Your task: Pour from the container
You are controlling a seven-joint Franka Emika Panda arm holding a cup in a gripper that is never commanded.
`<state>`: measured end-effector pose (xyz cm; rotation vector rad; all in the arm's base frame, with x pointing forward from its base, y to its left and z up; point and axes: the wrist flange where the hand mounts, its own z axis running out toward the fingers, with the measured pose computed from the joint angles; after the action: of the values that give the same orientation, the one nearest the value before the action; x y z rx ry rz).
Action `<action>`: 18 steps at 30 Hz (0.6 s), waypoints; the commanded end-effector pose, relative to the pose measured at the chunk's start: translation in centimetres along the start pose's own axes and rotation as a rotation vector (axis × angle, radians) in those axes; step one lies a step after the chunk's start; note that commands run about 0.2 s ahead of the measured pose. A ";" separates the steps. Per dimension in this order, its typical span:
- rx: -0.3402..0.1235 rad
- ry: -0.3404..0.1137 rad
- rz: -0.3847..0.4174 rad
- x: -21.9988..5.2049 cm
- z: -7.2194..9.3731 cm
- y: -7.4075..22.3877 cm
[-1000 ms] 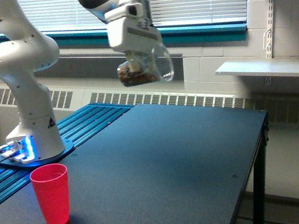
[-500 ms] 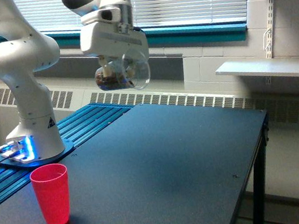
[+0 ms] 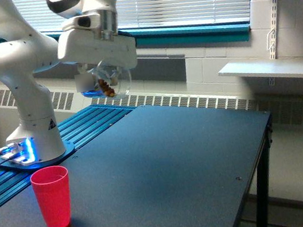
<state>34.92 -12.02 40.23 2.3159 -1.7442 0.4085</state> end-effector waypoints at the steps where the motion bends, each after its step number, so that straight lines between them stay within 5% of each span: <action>1: 0.004 -0.011 0.116 1.8 0.3 2.2; 18: -0.039 -0.046 0.196 2.0 2.7 7.3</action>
<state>29.78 -16.39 39.34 2.1684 -1.9679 0.3820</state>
